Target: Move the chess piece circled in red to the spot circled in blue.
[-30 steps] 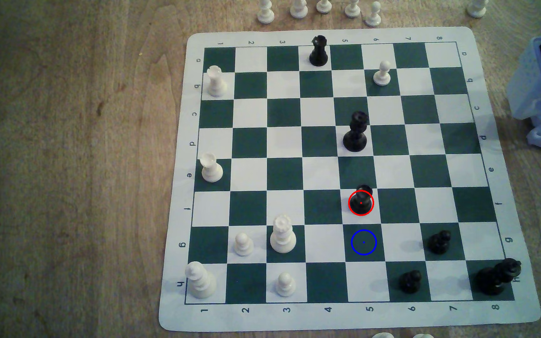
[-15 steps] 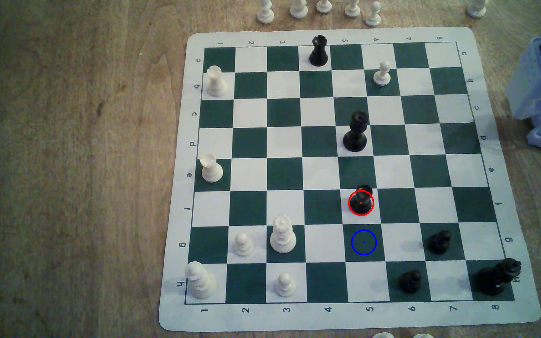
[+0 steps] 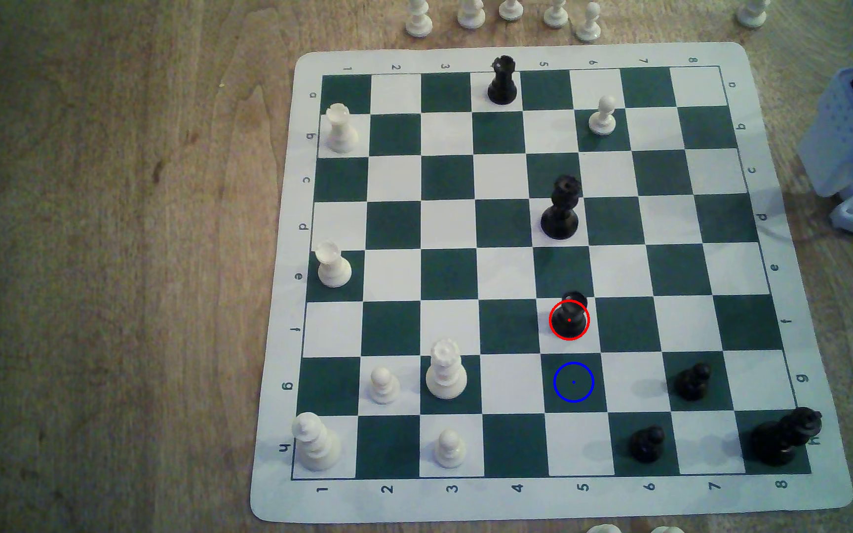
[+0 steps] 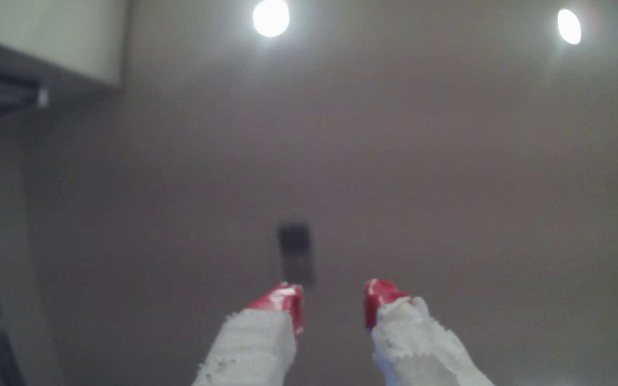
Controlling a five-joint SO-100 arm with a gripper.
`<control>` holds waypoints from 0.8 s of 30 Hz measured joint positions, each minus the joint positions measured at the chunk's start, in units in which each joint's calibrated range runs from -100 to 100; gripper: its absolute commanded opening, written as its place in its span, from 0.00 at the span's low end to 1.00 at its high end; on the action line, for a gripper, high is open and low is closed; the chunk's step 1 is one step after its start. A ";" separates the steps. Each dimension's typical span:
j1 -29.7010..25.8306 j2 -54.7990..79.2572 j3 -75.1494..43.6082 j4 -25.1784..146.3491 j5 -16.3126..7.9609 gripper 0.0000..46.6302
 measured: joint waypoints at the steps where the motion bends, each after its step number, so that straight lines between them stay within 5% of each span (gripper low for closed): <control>1: -0.37 0.00 0.00 2.15 0.15 0.09; 5: -2.73 0.00 0.00 14.82 4.64 0.01; 8: -5.31 0.00 0.00 26.37 5.91 0.09; 12: -6.19 0.00 0.00 39.52 6.25 0.01; 15: -2.14 0.08 -2.80 56.18 2.64 0.01; 17: -0.66 0.34 -9.40 71.71 -2.15 0.07; 24: -5.75 5.95 -28.47 116.33 -7.57 0.13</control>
